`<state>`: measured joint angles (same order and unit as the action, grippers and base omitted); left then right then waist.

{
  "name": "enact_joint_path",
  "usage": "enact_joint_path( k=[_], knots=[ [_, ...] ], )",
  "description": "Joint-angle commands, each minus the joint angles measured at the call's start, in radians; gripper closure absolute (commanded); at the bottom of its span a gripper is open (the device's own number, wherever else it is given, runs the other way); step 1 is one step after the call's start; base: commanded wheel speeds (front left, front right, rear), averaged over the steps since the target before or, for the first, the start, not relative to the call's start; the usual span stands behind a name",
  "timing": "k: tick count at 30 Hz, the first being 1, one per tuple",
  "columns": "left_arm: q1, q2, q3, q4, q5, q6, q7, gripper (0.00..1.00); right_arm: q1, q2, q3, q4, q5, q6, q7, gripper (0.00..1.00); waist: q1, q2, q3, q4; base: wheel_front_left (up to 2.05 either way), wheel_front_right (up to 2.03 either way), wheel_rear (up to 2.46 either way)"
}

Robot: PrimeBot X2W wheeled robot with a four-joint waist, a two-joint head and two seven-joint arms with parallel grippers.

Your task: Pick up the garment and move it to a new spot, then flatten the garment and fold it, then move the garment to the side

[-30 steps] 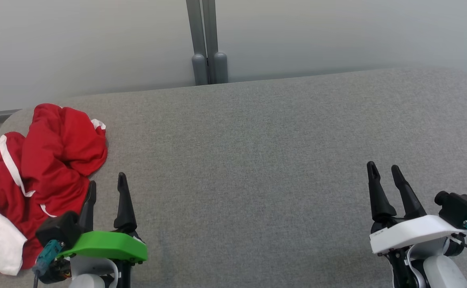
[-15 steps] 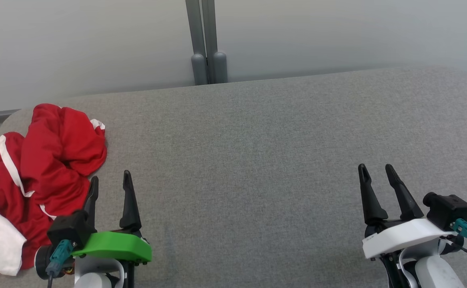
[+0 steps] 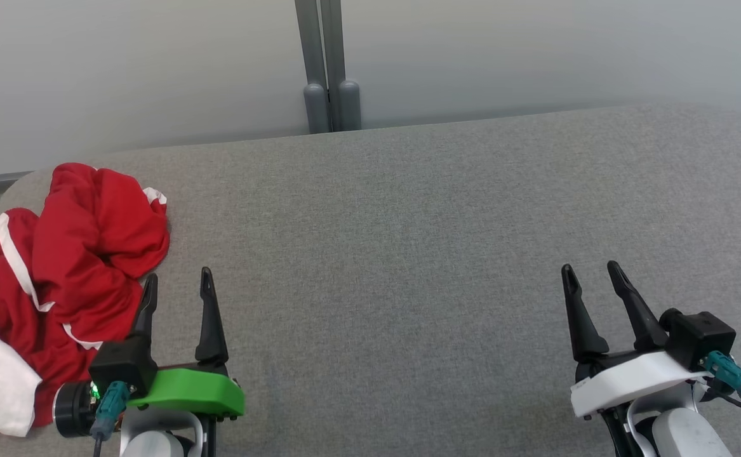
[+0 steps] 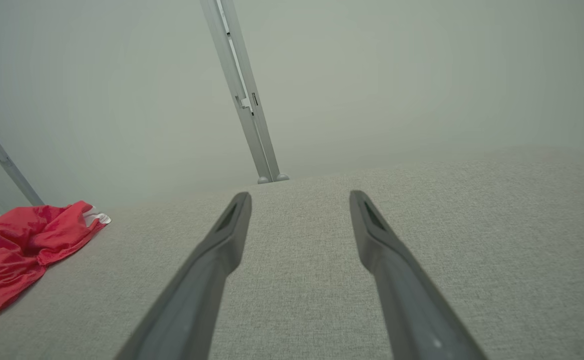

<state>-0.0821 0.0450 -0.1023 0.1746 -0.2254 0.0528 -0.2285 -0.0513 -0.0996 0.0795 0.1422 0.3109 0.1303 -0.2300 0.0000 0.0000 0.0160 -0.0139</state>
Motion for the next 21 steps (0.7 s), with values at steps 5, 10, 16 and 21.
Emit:
enact_joint_path(
  k=[5,10,16,21],
  knots=[
    [-0.015,0.008,-0.004,0.005,0.045,0.007,-0.016,0.0,-0.007,-0.004,0.008,0.003,-0.048,0.001,-0.014,0.0,0.0,0.0,0.001,-0.001,0.0,0.0,0.0],
    [-0.02,0.008,-0.005,0.014,0.077,0.01,-0.026,0.0,-0.006,-0.004,0.014,0.001,-0.078,0.001,-0.024,0.0,0.0,0.0,0.003,-0.003,0.0,0.0,0.0],
    [-0.02,0.008,-0.014,0.017,0.112,0.018,-0.036,0.0,-0.006,-0.008,0.022,-0.003,-0.112,0.001,-0.035,0.0,0.0,0.0,0.005,-0.002,0.0,0.0,0.0],
    [-0.02,0.008,-0.013,0.025,0.113,0.016,-0.038,0.0,-0.009,-0.007,0.024,-0.004,-0.112,0.001,-0.036,0.0,0.0,0.0,0.005,-0.003,0.0,0.0,0.0]
  ],
)
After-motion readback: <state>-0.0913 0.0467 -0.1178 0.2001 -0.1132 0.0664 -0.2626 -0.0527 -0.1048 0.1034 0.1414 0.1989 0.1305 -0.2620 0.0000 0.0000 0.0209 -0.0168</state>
